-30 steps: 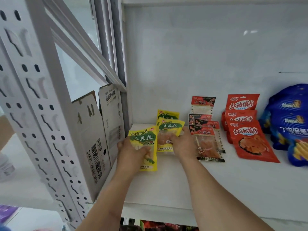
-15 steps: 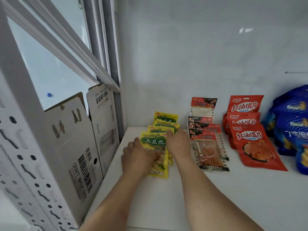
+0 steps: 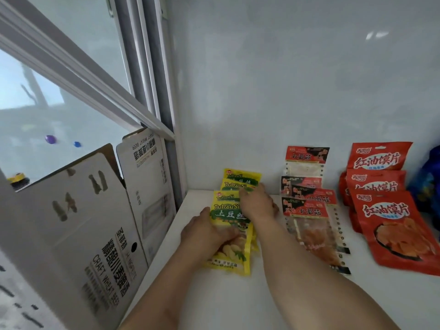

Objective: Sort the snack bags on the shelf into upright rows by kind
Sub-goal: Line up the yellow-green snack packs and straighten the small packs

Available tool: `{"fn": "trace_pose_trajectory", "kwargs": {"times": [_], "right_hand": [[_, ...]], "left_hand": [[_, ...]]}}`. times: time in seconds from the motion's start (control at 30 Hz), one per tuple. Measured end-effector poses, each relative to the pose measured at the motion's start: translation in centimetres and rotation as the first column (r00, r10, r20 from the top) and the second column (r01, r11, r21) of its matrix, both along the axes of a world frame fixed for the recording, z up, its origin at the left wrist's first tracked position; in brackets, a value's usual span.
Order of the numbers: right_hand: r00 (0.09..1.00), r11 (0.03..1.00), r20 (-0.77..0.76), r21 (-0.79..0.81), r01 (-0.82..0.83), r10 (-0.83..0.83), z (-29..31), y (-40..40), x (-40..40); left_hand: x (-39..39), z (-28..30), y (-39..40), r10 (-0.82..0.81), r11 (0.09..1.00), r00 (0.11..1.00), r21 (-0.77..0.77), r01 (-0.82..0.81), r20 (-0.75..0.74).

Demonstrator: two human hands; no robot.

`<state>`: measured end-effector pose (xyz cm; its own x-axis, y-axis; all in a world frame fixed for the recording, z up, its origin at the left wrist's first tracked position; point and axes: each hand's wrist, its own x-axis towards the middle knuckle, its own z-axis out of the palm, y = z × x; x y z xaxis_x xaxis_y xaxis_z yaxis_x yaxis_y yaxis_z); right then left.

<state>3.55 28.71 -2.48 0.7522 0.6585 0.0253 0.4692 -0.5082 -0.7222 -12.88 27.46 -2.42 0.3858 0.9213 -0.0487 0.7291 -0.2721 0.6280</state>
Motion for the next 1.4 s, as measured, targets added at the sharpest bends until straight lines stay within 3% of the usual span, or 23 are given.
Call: {"fn": "trace_pose_trajectory", "kwargs": {"times": [0.1,0.33,0.6,0.87,0.93,1.13,1.4], "right_hand": [[0.998,1.0,0.056,-0.013,0.009,-0.008,-0.3,0.0,0.0],[1.0,0.998,0.027,0.066,-0.012,0.01,-0.9,-0.9,-0.5],[1.0,1.0,-0.023,-0.022,0.003,-0.003,-0.6,-2.5,-1.7],[0.978,0.924,-0.133,0.367,-0.103,0.162,-1.2,-5.8,-3.4],[0.977,0.929,-0.103,0.341,-0.143,0.189,-1.5,-6.0,-3.8],[0.985,0.975,0.024,0.144,-0.172,0.17,-2.2,-5.6,-3.8],[0.985,0.984,0.109,0.099,-0.148,0.137,-2.8,-5.6,-4.0]], "left_hand": [[-0.1,-0.3,0.1,-0.008,1.0,1.0,0.015,0.008,-0.006],[-0.9,-0.4,-0.9,-0.006,1.0,0.999,0.03,0.005,0.034],[-2.6,-1.3,-2.5,-0.02,0.998,0.996,0.063,0.015,0.082],[-2.2,-1.1,-1.7,-0.03,0.997,0.979,0.076,0.014,0.204],[-1.9,-1.3,-1.1,-0.055,0.994,0.981,0.1,0.037,0.186],[-1.1,-2.0,-0.7,-0.104,0.975,0.994,0.19,0.111,-0.046],[-1.4,-2.5,-1.2,-0.089,0.968,0.994,0.228,0.101,-0.066]]}}
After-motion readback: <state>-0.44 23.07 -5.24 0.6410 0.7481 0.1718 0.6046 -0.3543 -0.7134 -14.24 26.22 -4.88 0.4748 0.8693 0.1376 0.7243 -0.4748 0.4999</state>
